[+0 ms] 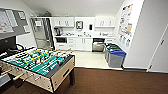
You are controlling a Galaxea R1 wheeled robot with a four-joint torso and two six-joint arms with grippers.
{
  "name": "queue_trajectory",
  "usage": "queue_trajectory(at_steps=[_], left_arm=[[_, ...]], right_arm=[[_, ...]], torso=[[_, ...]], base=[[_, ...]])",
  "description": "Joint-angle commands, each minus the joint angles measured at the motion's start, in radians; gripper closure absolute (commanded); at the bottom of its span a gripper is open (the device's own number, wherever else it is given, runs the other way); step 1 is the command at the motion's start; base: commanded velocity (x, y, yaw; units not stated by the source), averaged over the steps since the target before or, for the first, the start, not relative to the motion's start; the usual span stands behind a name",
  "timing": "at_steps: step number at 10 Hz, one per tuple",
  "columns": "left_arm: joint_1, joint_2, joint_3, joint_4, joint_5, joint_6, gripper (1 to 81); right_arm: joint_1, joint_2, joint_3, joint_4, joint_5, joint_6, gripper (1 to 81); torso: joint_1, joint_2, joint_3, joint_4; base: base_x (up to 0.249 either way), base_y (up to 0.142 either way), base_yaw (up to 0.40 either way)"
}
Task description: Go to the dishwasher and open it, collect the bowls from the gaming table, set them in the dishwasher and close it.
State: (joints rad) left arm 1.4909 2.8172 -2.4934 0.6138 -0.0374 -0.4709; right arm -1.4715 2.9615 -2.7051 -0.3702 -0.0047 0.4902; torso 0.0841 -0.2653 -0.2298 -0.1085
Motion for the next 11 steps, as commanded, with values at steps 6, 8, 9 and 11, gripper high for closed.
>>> queue_trajectory(at_steps=[6,8,9,11], left_arm=[[-0.047,-0.014,0.007,0.012,0.036,0.006,81.1],[-0.046,-0.018,0.013,0.012,0.034,0.005,81.1],[-0.047,-0.019,0.016,0.011,0.034,0.005,81.1],[-0.047,-0.019,0.016,0.011,0.034,0.005,81.1]], right_arm=[[0.052,-0.008,-0.008,-0.007,-0.049,-0.001,81.1],[0.052,-0.008,-0.011,-0.007,-0.049,-0.002,81.1],[0.052,-0.008,-0.010,-0.007,-0.049,-0.001,81.1],[0.050,-0.008,-0.010,-0.007,-0.049,-0.001,81.1]], torso=[[0.000,0.000,0.000,0.000],[0.000,0.000,0.000,0.000],[0.000,0.000,0.000,0.000],[0.000,0.000,0.000,0.000]], base=[[0.074,-0.050,0.000],[0.000,0.000,0.000],[0.000,0.000,0.000],[0.000,0.000,0.000]])
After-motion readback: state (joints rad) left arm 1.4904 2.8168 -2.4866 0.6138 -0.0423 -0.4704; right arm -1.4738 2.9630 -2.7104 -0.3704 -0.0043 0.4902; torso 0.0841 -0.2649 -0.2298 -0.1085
